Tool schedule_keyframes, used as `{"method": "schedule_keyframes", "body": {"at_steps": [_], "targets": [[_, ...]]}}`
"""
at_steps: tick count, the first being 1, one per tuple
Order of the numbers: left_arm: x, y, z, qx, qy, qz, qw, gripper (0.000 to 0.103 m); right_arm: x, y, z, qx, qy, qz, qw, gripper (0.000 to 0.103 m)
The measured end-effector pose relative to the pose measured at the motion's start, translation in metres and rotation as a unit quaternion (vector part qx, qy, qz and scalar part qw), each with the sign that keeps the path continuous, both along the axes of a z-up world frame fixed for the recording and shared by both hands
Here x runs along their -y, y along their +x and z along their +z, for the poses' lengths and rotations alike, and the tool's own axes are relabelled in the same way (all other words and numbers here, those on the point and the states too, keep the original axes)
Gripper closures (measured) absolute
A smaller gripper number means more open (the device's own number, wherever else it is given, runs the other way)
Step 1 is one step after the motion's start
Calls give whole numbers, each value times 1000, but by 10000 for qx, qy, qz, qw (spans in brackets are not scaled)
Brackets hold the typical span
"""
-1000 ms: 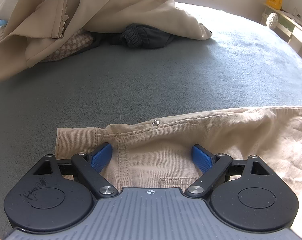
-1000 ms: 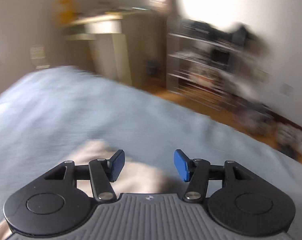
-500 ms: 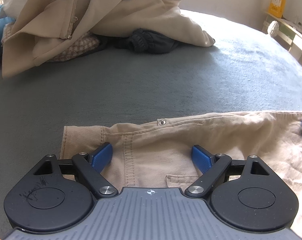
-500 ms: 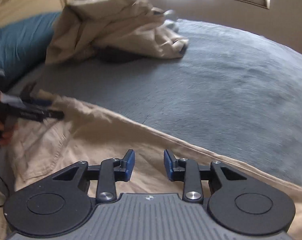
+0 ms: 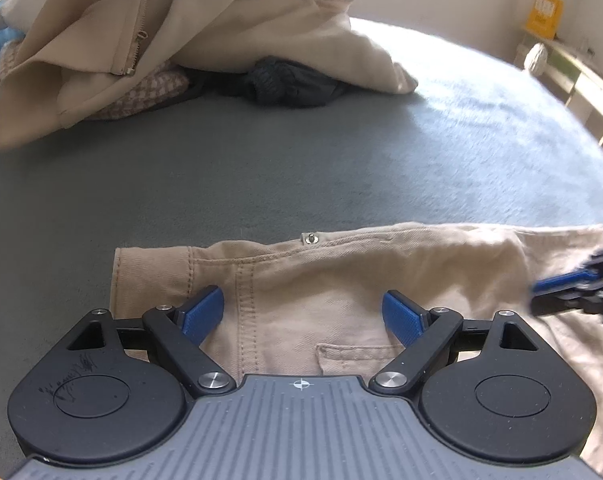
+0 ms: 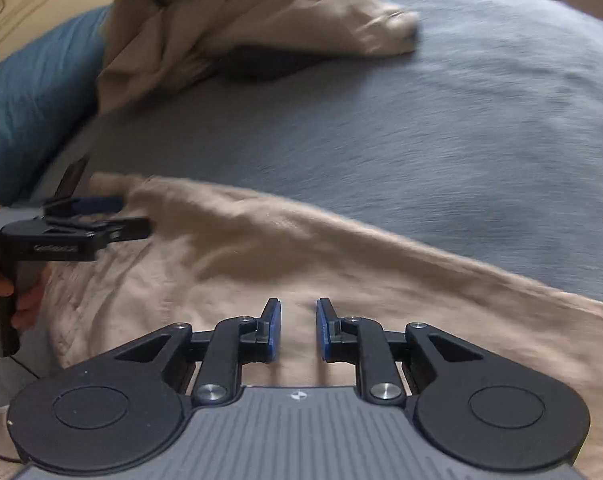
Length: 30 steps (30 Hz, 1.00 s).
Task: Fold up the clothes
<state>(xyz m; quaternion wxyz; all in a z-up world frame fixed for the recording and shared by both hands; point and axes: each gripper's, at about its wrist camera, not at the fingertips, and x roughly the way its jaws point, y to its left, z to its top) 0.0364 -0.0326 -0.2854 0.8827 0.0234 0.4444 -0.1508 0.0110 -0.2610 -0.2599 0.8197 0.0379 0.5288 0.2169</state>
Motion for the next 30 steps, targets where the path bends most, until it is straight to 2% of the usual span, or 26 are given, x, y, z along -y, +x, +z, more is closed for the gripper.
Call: {"method": "schedule_keyframes", "body": {"at_steps": [2,5,8,10,12,14,16,17,20,24,27,30], "targets": [[-2,2,1,-37,-88,67,9999,15,-13,16,-6,146,-48,-302,9994,83],[-11,3,5,-82,-338,178,9992,15,-8,32,1,123,301,-1043,9940,82],[-19,3,5,-69,-432,188,9989,16,-21,21,14,93,472,-735,9961,82],[-22,5,2,-116,-517,215,9984,17,-32,19,12,17,493,-564,9972,81],[-22,5,2,-136,-580,258,9979,17,-43,26,2,-43,367,-619,9974,80],[-22,3,3,-173,-577,239,9979,16,-36,38,-7,29,443,-1032,9937,81],[-21,2,4,-204,-545,201,9981,15,-18,45,-9,44,877,-1641,9825,80],[-20,1,5,-205,-503,169,9984,15,-10,42,-5,151,1010,-1937,9757,76],[-16,0,7,-201,-396,94,9990,14,13,23,15,587,896,-2242,9686,62],[-12,-3,8,-172,-367,159,9991,13,75,-20,33,784,859,-2515,9608,59],[-8,-6,6,-163,-253,175,9994,13,136,-52,36,759,358,-2987,9506,59],[-1,-9,6,-133,-17,106,9999,13,205,-83,29,496,90,-3620,9308,59]]}}
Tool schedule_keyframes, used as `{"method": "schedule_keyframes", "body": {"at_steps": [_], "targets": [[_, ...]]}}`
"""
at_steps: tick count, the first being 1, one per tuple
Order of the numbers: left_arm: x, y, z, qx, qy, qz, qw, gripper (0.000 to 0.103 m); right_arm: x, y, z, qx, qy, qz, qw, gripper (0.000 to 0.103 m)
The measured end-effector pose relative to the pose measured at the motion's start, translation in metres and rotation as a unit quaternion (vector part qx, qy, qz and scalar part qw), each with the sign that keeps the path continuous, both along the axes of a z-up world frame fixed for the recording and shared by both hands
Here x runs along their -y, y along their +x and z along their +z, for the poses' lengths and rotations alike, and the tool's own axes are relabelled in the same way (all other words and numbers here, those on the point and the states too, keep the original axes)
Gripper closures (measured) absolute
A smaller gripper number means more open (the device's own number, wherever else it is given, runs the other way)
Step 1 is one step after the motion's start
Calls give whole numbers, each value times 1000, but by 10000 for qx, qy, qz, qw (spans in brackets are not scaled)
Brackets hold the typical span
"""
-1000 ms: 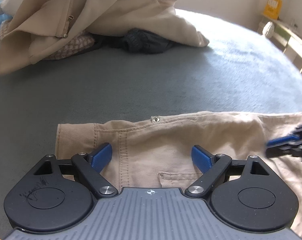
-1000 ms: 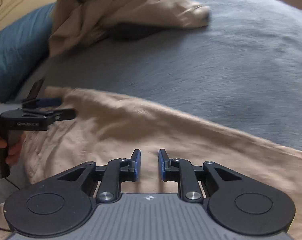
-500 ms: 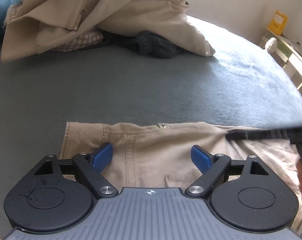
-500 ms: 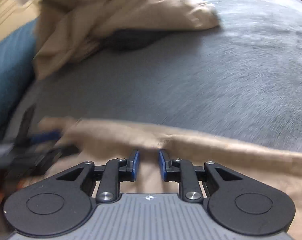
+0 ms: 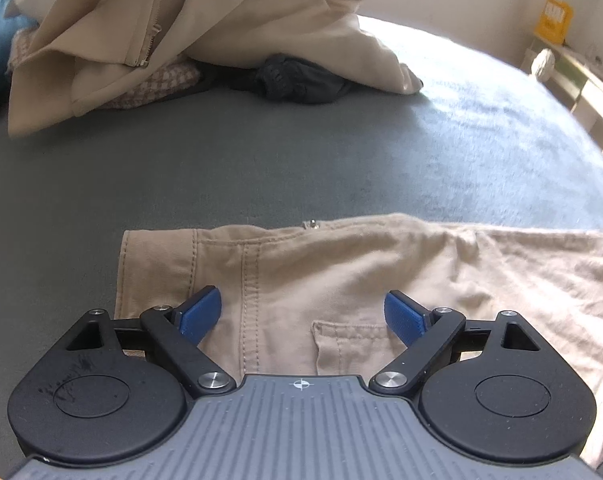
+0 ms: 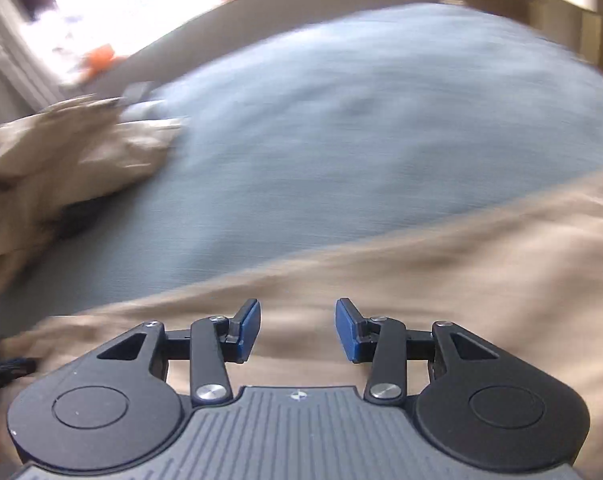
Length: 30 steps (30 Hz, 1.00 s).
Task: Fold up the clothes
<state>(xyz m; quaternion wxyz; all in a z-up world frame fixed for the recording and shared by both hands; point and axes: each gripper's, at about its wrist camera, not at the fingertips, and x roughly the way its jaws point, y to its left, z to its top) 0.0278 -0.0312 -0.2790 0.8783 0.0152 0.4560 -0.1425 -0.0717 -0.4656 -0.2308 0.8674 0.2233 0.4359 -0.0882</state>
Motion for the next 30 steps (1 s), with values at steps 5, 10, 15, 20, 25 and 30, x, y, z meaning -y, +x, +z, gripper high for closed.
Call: {"method": "schedule_keyframes", "body": {"at_steps": [5,10,15,20,25,30], "targets": [[5,-3,0,-21,242,-70,9997,13,112,-38,-29,-77,344,-776,9964,77],[0,0,-4,-102,222,79,9997,10,207,-72,-13,-39,-562,-2395,9693,55],[4,-2,-5,-69,363,73,9993,8,284,-164,-9,481,-30,-4289,9021,54],[10,-2,-6,-73,465,164,9988,6,305,-218,-40,962,1217,-4862,8600,54],[12,0,-4,-149,518,207,9983,6,308,-211,-54,915,1325,-4816,8615,56],[12,-2,-4,-166,562,234,9980,6,315,-197,-53,1051,1237,-4601,8729,63]]}}
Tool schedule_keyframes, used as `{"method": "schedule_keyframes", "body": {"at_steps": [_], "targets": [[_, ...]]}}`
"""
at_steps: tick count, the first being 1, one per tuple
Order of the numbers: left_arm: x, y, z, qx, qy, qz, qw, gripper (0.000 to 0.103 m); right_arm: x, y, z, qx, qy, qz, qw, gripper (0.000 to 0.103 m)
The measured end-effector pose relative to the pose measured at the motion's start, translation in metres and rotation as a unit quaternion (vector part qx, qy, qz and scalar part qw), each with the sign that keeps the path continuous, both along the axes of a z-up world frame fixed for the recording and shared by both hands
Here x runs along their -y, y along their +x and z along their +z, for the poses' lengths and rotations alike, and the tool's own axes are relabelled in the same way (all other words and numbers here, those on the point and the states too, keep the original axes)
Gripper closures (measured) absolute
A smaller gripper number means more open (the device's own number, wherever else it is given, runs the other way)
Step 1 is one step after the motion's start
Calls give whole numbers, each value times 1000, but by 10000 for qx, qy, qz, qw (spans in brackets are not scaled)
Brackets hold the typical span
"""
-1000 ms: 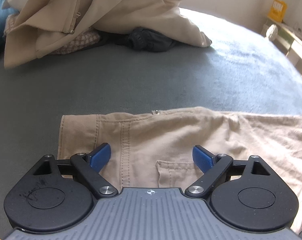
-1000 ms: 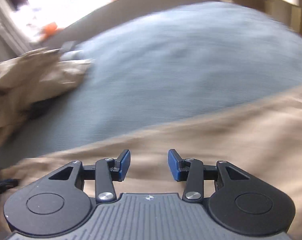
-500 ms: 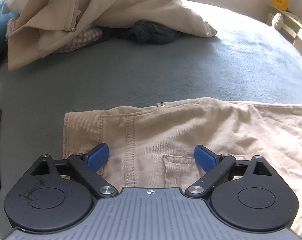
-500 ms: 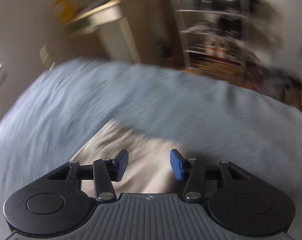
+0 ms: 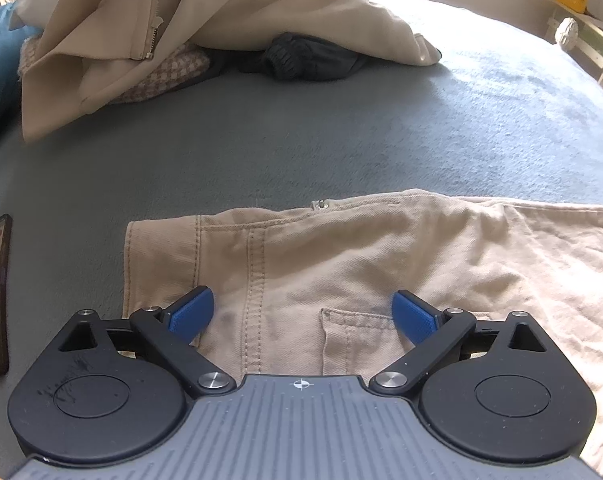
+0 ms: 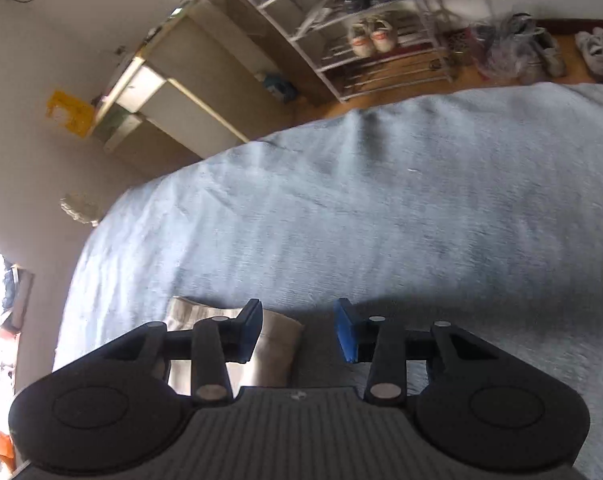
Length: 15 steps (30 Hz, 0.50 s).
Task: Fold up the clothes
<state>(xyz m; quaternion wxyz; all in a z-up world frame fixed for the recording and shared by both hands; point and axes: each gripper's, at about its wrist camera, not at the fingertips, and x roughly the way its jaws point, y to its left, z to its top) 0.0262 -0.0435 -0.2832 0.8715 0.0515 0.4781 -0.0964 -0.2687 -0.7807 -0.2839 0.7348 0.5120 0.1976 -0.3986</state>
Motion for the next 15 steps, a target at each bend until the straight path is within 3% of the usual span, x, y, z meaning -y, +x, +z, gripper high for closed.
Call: {"method": "schedule_keyframes", "body": {"at_steps": [3,5,8,10,14,15], "targets": [[1,-1,-1,15,33,14,10000,6,3,5,5,-31,-54,234,9997,67],[1,-1,-1,21,51,12,10000,5,1,8,10,7,-119,453,9989,85],[2,-1,0,17,69,8,10000,4,-3,15,22,25,-340,818,9961,100],[2,0,1,14,79,7,10000,4,-8,21,35,120,-593,1102,9921,101],[2,0,2,23,81,1,10000,4,-16,49,55,-619,-1256,1516,9785,99],[2,0,2,27,79,-1,10000,4,-13,56,55,-667,-1202,1601,9775,99]]}}
